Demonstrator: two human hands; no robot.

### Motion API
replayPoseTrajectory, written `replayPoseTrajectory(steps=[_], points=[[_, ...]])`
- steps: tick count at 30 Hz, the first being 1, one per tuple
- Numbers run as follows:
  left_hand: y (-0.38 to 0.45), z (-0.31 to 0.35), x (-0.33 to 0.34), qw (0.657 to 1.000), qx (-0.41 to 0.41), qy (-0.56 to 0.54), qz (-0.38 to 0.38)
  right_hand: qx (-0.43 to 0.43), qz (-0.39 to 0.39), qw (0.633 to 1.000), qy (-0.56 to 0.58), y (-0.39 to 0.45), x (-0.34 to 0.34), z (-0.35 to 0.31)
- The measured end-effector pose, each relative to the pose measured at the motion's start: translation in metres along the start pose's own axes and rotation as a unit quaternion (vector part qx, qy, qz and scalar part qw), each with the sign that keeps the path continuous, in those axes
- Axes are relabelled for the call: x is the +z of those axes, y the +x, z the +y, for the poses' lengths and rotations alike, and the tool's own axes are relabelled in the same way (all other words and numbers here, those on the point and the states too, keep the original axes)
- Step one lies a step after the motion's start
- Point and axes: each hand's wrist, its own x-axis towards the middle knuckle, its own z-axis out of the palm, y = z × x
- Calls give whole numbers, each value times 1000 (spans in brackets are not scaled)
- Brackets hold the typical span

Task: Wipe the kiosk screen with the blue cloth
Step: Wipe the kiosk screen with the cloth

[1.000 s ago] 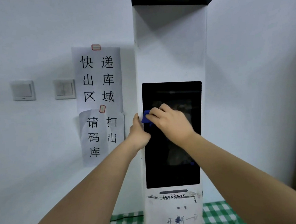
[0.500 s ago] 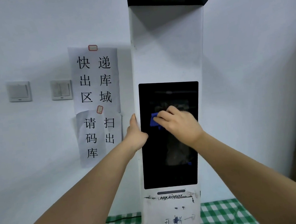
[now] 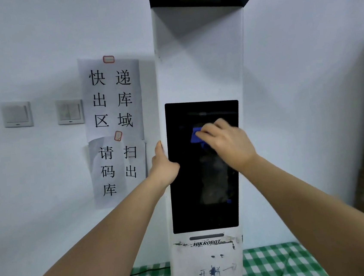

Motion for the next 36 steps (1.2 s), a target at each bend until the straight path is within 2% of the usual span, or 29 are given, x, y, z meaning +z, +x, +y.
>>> replayPoseTrajectory(steps=[3,5,8,10,12,13,17,18,24,26,32,36], points=[[2,-2,-1,1000,1,0,-11,152,36,988,21,12,0,7],[2,-2,-2,1000,4,-3,-9,185,50,981,36,18,2,-5],[2,-2,0,1000,9,-7,6,116,24,992,49,10,8,-23],[2,-3,1,1000,12,-7,11,33,-5,998,47,-4,8,-18],[3,-3,1,1000,10,-5,10,-8,-15,999,33,-11,4,-4],[3,-4,1,1000,8,-4,8,3,-11,1000,23,-12,3,1],[2,-4,1,1000,6,-3,3,168,35,984,39,5,2,4],[1,-4,1,1000,5,-3,3,181,41,981,50,8,3,-2],[0,-3,0,1000,11,-14,4,4,1,1000,19,-10,11,-20],[1,-3,-1,1000,9,-18,1,-23,-2,1000,-5,-7,9,-9],[2,-5,-3,1000,4,-19,-15,162,47,986,-11,23,-1,13],[3,-6,-3,1000,5,-19,-17,120,33,992,-8,9,8,-9]])
